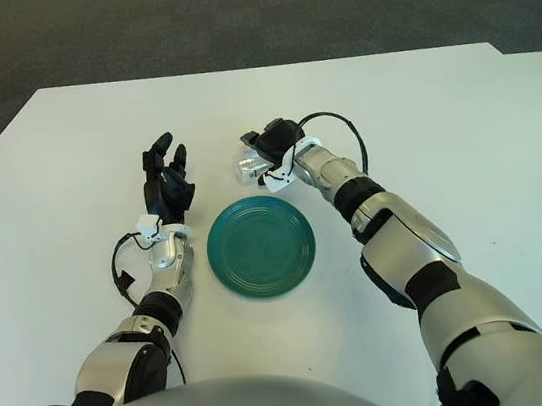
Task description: Put the bottle into the plate.
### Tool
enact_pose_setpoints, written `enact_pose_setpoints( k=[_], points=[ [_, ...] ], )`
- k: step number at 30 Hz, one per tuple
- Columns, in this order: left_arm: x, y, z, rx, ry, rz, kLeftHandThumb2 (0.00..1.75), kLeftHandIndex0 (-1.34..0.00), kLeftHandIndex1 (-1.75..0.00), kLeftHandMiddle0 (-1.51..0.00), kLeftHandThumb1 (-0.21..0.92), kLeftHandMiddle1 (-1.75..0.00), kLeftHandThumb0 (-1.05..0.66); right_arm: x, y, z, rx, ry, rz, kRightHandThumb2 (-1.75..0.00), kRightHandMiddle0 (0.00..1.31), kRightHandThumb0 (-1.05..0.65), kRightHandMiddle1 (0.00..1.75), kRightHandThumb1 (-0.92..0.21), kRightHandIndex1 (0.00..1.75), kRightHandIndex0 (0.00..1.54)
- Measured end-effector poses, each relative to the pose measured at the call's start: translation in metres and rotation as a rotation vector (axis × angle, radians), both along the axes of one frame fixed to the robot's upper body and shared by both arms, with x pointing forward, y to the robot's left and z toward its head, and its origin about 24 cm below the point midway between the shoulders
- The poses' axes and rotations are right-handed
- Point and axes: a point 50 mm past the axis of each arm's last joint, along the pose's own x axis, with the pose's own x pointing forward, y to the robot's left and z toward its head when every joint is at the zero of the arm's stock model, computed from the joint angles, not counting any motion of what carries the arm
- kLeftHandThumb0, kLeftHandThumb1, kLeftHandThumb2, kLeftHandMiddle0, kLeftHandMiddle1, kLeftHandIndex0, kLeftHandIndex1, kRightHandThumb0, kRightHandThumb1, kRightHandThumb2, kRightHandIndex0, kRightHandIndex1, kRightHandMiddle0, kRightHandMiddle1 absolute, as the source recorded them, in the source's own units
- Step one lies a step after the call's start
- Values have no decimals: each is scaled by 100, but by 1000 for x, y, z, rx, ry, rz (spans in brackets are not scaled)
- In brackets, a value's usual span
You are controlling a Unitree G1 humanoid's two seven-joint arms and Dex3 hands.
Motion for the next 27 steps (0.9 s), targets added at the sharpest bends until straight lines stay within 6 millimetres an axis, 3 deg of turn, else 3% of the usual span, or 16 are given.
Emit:
enact_pose_setpoints(
  k=[1, 2, 4, 5, 8, 11, 17, 19, 21, 27],
  points=[
    [0, 0, 0, 0, -3, 0, 90, -7, -87, -53, 92, -2, -78, 0, -1, 0, 7, -1, 1, -19, 0, -101, 115, -92, 47, 34],
    [0, 0, 0, 0, -5, 0, 89, -7, -87, -52, 92, -2, -78, 0, -1, 0, 16, -3, 2, -16, 0, -98, 134, -92, 82, 30],
    [0, 0, 1, -1, -5, 1, 89, -6, -87, -52, 92, -1, -78, -1, -3, -1, 40, -3, 1, -13, 1, -93, 156, -92, 130, 26],
    [0, 0, 1, -1, -5, 4, 89, -6, -87, -52, 92, -1, -78, -1, -4, -1, 49, -4, 1, -13, 1, -91, 163, -92, 146, 25],
    [0, 0, 1, -5, -1, 16, 89, -6, -87, -52, 92, -1, -78, -2, -6, -2, 72, -6, 2, -13, 6, -86, 171, -92, 165, 35],
    [0, 1, 0, -8, 2, 24, 89, -6, -87, -53, 92, -2, -79, -2, -8, -4, 87, -5, 0, -13, 12, -82, 173, -92, 171, 43],
    [0, 1, 0, -17, 9, 44, 89, -11, -90, -58, 92, -4, -80, -3, -11, -6, 98, -9, -10, -18, 36, -76, 173, -92, 174, 67],
    [0, 2, 0, -21, 13, 53, 88, -15, -92, -63, 92, -7, -79, -3, -12, -6, 98, -14, -11, -65, 49, -57, 165, -67, 174, 74],
    [0, 2, 0, -27, 15, 62, 87, -18, -93, -65, 92, -8, -79, -3, -12, -7, 93, -18, -10, -83, 54, -51, 162, -57, 175, 78],
    [0, 5, 0, -49, 22, 94, 86, -23, -95, -71, 92, -12, -79, -4, -13, -9, 79, -30, -1, -109, 60, -47, 163, -42, 175, 89]
  ],
)
